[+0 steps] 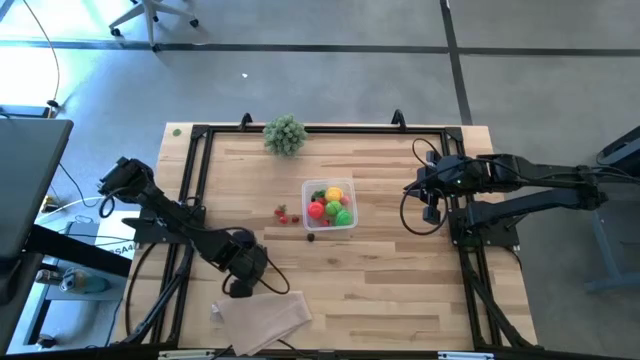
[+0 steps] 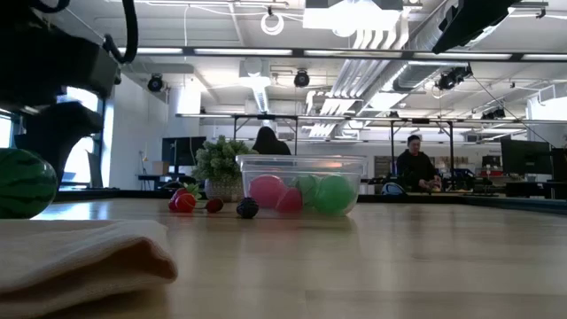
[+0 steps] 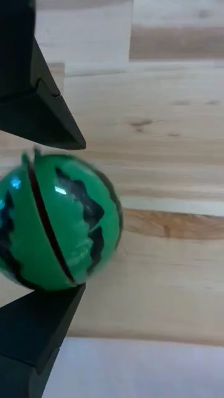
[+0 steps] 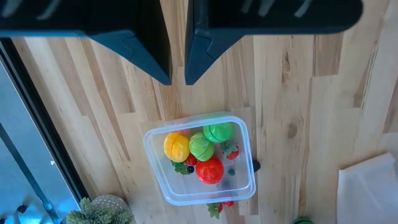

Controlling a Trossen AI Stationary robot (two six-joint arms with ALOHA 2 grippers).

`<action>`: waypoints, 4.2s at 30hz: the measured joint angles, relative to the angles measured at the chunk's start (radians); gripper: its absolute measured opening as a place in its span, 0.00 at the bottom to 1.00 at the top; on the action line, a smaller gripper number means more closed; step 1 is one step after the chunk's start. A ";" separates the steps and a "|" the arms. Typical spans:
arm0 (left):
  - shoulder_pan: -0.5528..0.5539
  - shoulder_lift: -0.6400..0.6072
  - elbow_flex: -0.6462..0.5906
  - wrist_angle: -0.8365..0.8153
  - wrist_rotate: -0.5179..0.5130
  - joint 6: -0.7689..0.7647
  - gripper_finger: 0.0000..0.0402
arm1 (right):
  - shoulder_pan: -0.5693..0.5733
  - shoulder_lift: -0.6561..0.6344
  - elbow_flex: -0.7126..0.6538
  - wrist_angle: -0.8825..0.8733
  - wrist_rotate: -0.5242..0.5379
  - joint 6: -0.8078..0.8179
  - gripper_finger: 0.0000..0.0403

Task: Pick and placing Produce into tupperware
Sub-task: Put the watermelon into the transparent bin, then put the bottom red cherry into the transparent bin

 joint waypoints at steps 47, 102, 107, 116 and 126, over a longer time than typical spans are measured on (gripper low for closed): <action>0.000 0.039 0.001 0.047 0.003 -0.001 0.71 | 0.000 0.000 0.000 0.000 0.000 0.000 0.09; 0.798 0.293 0.447 0.328 0.079 0.615 0.73 | 0.000 0.000 0.000 0.000 0.000 0.000 0.09; 0.799 0.313 0.447 0.325 0.078 0.617 0.63 | 0.000 0.000 0.000 0.000 0.000 0.000 0.09; 0.798 0.306 0.447 0.325 0.078 0.617 0.54 | 0.000 0.000 0.000 0.000 0.000 0.000 0.09; 0.798 0.296 0.623 -0.146 0.196 0.524 0.47 | 0.000 0.000 0.000 0.000 0.000 0.000 0.09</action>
